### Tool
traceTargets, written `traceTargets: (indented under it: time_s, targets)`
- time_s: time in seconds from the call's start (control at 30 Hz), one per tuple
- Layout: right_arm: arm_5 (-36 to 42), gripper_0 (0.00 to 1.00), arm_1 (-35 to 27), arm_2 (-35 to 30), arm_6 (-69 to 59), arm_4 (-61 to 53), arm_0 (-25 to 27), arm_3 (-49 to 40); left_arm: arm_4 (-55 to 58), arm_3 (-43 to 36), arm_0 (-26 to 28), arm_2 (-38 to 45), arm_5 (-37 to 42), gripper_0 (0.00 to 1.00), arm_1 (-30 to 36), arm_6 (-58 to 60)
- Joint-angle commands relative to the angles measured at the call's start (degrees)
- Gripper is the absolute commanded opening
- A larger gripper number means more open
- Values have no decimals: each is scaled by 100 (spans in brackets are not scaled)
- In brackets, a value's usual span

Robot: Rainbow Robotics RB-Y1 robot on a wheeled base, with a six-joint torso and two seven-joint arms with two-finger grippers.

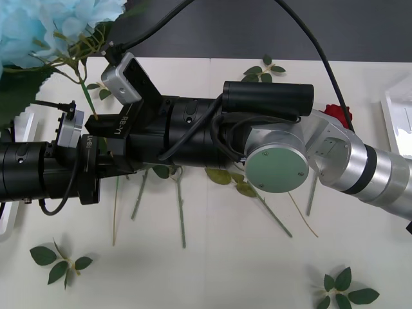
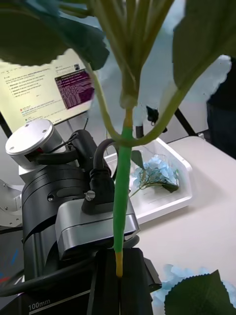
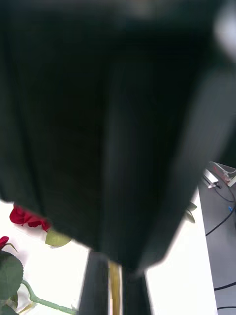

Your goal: Put the red flowers into the right box and the blue flowers into the left box

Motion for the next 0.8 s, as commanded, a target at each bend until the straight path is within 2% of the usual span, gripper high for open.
traceTargets:
  time_s: [0.03,0.2,0.27,0.3,0.33,0.37,0.8]
  targets:
    - [-26,0,-52,-66,98,-25,-140,-136,60,-51,-70,28,-46,0,26,121]
    - [-26,2,-52,-66,98,-25,-140,-136,95,-51,-43,37,-55,0,26,121]
    - [-26,46,-52,-66,98,-25,-140,-136,104,-51,-34,46,-46,0,26,121]
    - [-26,74,-52,-66,98,-25,-140,-136,104,-51,-34,46,-46,0,26,121]
    - [-26,93,-52,-66,98,-25,-140,-136,104,-42,-34,55,-46,0,26,121]
    - [-26,100,-52,-66,98,-25,-140,-136,113,-51,-34,55,-46,0,26,121]
    - [-26,100,-52,-66,98,-25,-140,-136,253,-51,124,275,-90,0,62,209]
